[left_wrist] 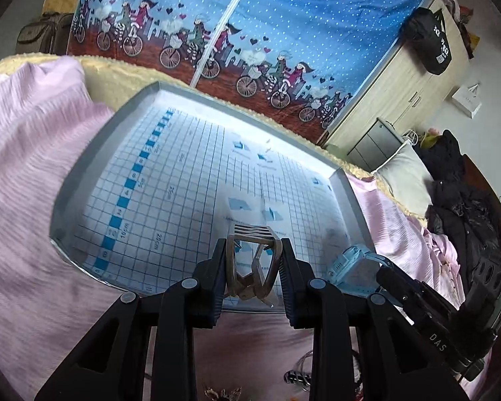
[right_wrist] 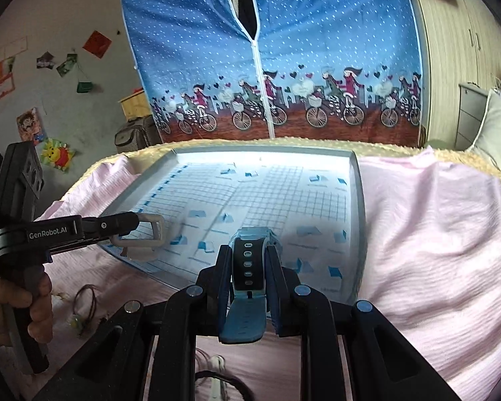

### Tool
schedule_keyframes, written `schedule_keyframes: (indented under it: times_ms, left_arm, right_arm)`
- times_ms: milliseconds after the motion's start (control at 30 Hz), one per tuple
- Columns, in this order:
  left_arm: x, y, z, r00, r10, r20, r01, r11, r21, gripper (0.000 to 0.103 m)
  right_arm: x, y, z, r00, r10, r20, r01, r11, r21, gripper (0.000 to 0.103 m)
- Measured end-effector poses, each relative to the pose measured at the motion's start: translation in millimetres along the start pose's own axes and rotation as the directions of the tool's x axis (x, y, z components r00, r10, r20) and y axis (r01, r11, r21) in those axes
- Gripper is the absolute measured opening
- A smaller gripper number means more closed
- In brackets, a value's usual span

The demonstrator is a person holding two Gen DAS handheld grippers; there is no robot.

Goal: Organize jewelry
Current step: 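Carry buckle and watch into the grid tray and open both tools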

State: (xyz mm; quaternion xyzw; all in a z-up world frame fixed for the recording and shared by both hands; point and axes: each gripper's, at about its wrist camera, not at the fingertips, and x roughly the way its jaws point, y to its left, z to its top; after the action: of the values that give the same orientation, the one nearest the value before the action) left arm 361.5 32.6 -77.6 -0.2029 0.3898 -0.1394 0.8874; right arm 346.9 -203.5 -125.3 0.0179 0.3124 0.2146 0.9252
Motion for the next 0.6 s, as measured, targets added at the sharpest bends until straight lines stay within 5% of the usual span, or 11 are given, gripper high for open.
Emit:
schedule_keyframes:
  times_ms: [267, 367, 500, 600]
  left_arm:
    - [9.1, -15.4, -10.5, 0.999, 0.013, -0.046, -0.010, 0.998, 0.062, 0.026]
    - [9.6, -16.5, -14.6, 0.998, 0.036, -0.058, -0.032, 0.997, 0.064, 0.041]
    - [1.7, -17.2, -17.2, 0.996, 0.078, -0.032, -0.075, 0.995, 0.070, 0.061]
    - [-11.2, -19.4, -18.8, 0.994, 0.112, 0.008, -0.113, 0.990, 0.085, 0.085]
  right_arm:
    - [4.4, 1.9, -4.2, 0.999, -0.015, -0.040, 0.015, 1.000, -0.003, 0.020]
    - [-0.2, 4.2, -1.0, 0.999, -0.029, -0.032, 0.028, 0.999, -0.022, 0.021]
    - [-8.7, 3.5, 4.1, 0.999, -0.051, -0.003, 0.051, 0.998, -0.022, 0.049]
    - [-14.9, 1.4, 6.3, 0.997, -0.079, 0.020, 0.080, 0.997, -0.012, 0.066]
